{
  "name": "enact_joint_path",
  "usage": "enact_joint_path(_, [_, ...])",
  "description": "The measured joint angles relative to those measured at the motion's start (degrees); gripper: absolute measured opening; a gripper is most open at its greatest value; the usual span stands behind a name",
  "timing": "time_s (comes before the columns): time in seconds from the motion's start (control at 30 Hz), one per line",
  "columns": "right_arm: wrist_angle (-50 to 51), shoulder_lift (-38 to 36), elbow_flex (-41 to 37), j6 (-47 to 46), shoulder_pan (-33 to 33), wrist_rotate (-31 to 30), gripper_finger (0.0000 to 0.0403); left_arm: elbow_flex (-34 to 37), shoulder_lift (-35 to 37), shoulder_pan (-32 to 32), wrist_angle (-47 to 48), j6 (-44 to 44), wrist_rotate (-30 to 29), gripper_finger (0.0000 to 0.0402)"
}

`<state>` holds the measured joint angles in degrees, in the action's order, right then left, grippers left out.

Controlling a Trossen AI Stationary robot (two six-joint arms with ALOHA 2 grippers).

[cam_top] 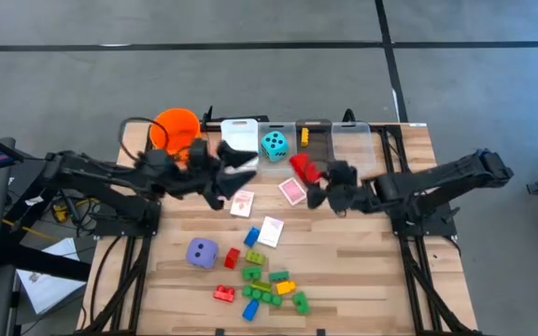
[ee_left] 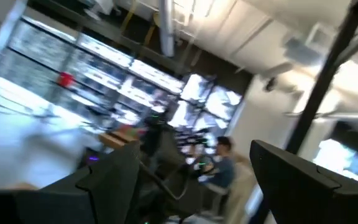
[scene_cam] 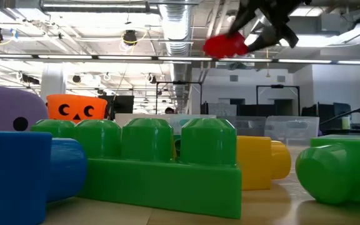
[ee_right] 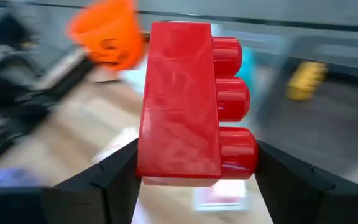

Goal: Pick & Place Toys
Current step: Put the large red game piece into the right transparent bin

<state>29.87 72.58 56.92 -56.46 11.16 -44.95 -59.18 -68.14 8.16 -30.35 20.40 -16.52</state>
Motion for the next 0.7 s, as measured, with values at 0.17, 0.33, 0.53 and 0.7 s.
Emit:
enact_joint_path(0.17, [15.1, -0.7, 1.4, -4.3, -7.0, 0.1, 0.0266, 0.0, 7.7, 0.0, 14.1, -6.4, -5.9, 0.0298])
enact_joint_path(0.33, [27.2, -0.5, 1.4, -5.1, -14.5, 1.2, 0.0267, 0.0, 12.9, 0.0, 24.0, -6.5, -13.0, 0.0298])
enact_joint_path(0.53, [27.8, -0.5, 1.0, 1.6, -22.6, 1.5, 0.0268, 0.0, 14.8, 0.0, 24.7, -6.5, -17.8, 0.0298])
enact_joint_path(0.7, [21.9, -0.5, 1.0, 12.9, -28.0, 1.4, 0.027, 0.0, 14.3, 0.0, 24.2, -6.5, -20.0, 0.0298])
